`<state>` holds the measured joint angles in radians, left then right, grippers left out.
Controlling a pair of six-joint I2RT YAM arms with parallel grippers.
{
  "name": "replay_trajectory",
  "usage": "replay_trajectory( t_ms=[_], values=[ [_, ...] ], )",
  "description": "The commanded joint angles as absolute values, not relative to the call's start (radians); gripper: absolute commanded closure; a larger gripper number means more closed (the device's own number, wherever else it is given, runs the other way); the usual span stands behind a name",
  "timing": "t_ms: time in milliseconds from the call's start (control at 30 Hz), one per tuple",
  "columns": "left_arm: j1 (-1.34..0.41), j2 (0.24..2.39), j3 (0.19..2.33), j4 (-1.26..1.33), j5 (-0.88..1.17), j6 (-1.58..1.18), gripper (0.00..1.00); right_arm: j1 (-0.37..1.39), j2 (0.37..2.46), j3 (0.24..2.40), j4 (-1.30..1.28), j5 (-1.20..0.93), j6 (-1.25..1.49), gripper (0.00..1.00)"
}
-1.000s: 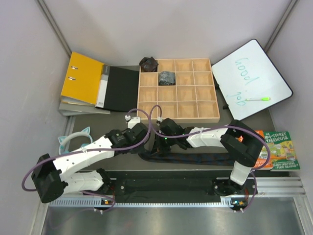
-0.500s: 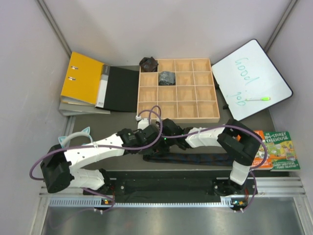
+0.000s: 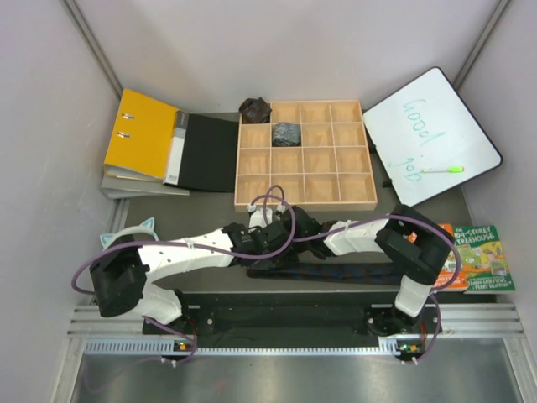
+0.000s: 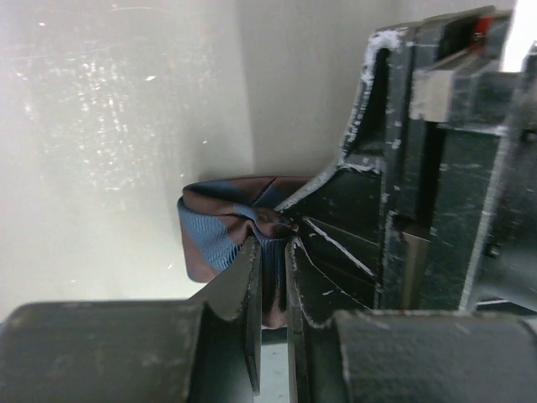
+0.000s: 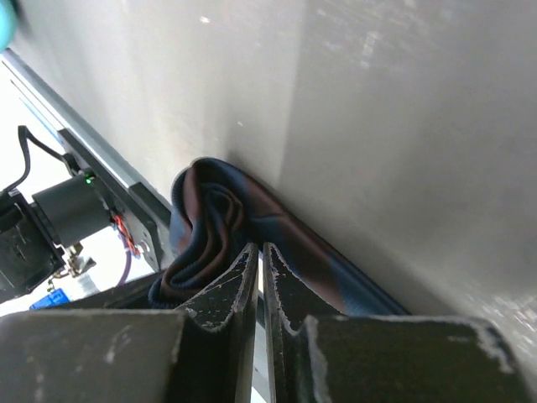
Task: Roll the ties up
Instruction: Roll the tie at the center of the board.
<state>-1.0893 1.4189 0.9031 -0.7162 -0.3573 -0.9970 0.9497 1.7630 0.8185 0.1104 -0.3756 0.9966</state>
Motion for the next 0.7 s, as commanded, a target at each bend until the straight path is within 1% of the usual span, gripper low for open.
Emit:
replay_trajectory(
  t_ms=[0, 433, 500, 533, 600, 667],
  values=[
    [-1.098, 1.453, 0.920, -0.677, -0.376, -1.019, 1.00, 0.931, 1.666, 0.807, 0.108, -0.373, 0.970, 0.93],
    [-1.104, 1.485, 0.920, -0.669, -0.383, -1.009, 0.99, 0.881, 1.505, 0.785, -0.165, -0.249, 0.879, 0.91],
    [-1.108, 1.486, 0.920, -0.663, -0.385, -1.005, 0.95, 0.876, 1.485, 0.776, -0.182, -0.232, 0.870, 0.91],
    [-1.109, 1.486, 0.920, -0.661, -0.385, -1.003, 0.90, 0.873, 1.465, 0.764, -0.193, -0.224, 0.868, 0.91],
    [-1.112, 1.486, 0.922, -0.658, -0.388, -0.997, 0.86, 0.871, 1.447, 0.750, -0.199, -0.218, 0.868, 0.91],
    [-1.114, 1.482, 0.920, -0.657, -0.390, -0.994, 0.79, 0.870, 1.421, 0.733, -0.215, -0.209, 0.867, 0.91]
  ],
)
